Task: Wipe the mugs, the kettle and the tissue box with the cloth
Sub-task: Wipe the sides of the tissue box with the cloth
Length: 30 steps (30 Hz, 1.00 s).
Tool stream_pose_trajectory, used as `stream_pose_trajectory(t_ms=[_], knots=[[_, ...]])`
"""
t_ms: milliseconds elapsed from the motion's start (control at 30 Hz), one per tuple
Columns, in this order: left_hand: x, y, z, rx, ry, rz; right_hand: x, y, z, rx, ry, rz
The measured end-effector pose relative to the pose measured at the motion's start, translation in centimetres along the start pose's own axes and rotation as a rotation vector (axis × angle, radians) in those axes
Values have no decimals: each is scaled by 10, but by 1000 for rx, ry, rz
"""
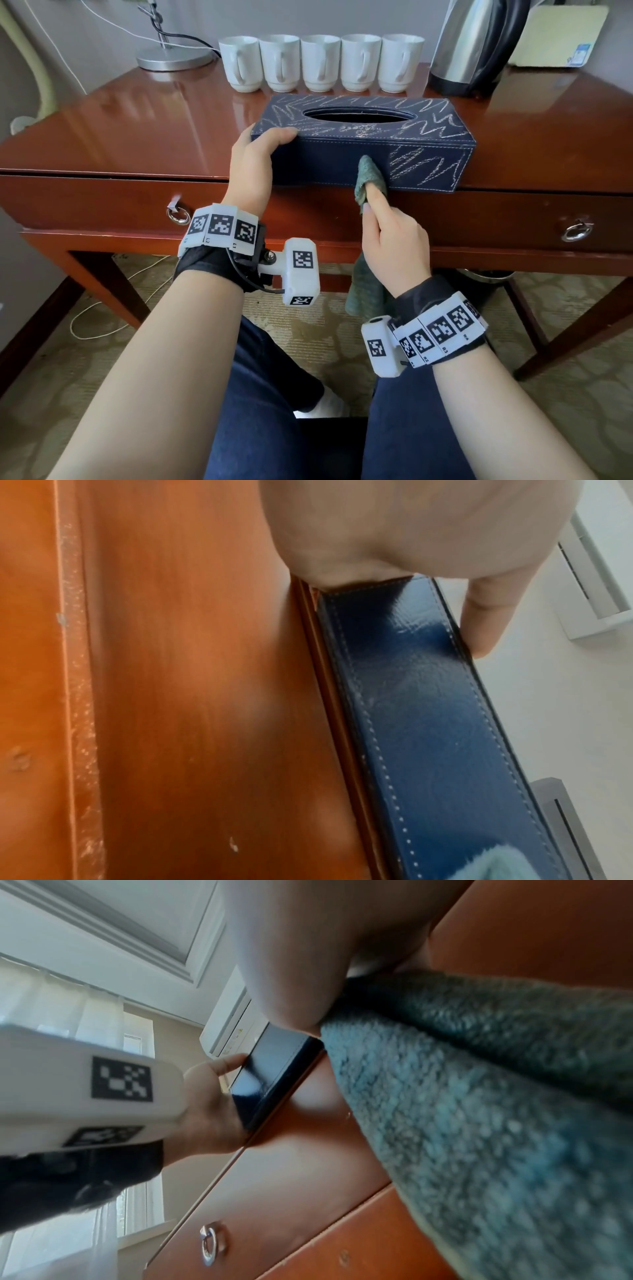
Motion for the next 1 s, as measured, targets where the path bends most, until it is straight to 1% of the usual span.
stream_pose_trajectory(t_ms=[167,233,300,333,400,500,633,767,900,933,1000], knots=[[10,7,-6,-47,34,-191,2,-6,-10,55,5,56],[9,8,-2,-37,45,-313,0,-6,-9,112,-2,64],[3,3,1,-49,104,-420,-3,-3,-6,148,-9,55],[-2,-1,3,-63,154,-442,-3,-2,-5,153,-10,44],[-10,-5,9,-89,234,-449,-5,3,-5,150,-17,29],[-16,-7,17,-109,267,-466,-6,9,-6,124,-36,33],[-22,-8,25,-62,261,-466,-9,11,-5,123,-85,88],[-24,-1,25,-49,284,-470,-8,4,-9,115,-132,134],[-26,0,25,-33,291,-451,3,7,-15,70,-121,58],[-26,0,25,-30,284,-452,4,10,-12,68,-113,66],[-27,0,24,-22,268,-456,0,15,-3,64,-97,146]])
Point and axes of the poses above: each hand's wrist, its own y-axis towards the middle knuckle, its own x-axis out of the back of the hand, z = x × y, the point moved 1 cm from there along y, towards the middle knuckle, and after that the axes turned 4 degrees about -y, right-handed, at the moved point
